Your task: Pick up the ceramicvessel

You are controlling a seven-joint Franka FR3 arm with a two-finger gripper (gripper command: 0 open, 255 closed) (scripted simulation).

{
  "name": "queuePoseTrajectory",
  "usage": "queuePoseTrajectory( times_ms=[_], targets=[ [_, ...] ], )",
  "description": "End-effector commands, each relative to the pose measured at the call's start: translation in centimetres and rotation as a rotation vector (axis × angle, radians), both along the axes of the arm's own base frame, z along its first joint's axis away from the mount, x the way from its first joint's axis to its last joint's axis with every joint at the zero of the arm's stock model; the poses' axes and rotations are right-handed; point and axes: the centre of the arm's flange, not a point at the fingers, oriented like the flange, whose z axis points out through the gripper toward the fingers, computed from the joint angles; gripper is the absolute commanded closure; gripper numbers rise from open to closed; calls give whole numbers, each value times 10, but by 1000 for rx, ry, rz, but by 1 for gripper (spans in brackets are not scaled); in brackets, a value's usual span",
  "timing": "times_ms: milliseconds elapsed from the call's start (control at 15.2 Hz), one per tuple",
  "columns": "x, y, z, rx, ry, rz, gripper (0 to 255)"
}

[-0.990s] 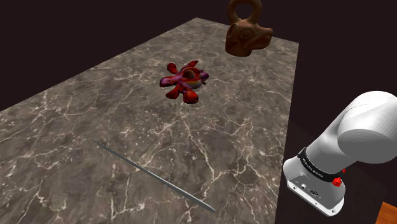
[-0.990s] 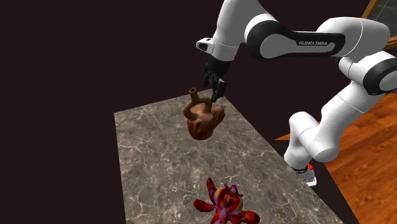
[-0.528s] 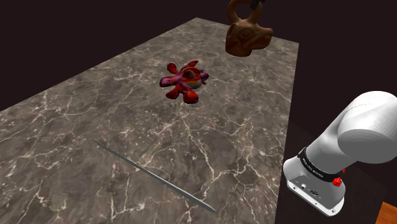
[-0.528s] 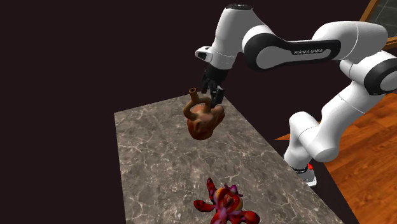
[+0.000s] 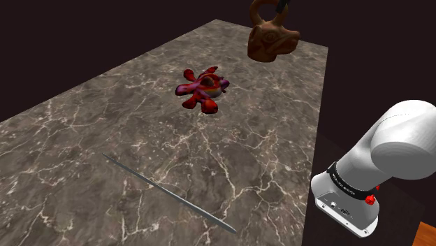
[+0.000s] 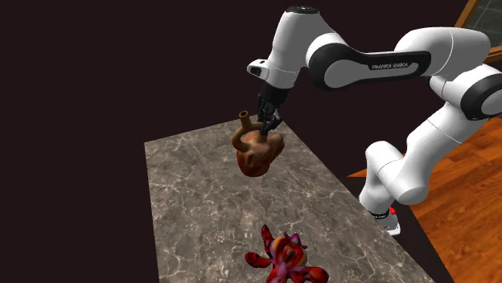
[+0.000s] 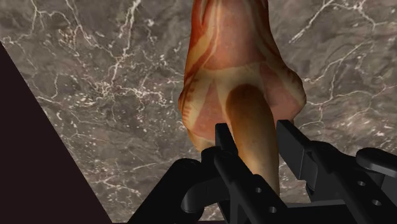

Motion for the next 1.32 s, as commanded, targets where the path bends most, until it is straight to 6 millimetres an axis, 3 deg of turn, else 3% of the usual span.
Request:
queuePoseTrajectory(
  times_ms=[0,132,1122,1254],
  targets=[
    [0,0,-1,0,1,0,255],
    [0,0,0,0,1,0,255],
    [0,0,79,0,1,0,255],
    [0,0,80,0,1,0,255]
  ],
)
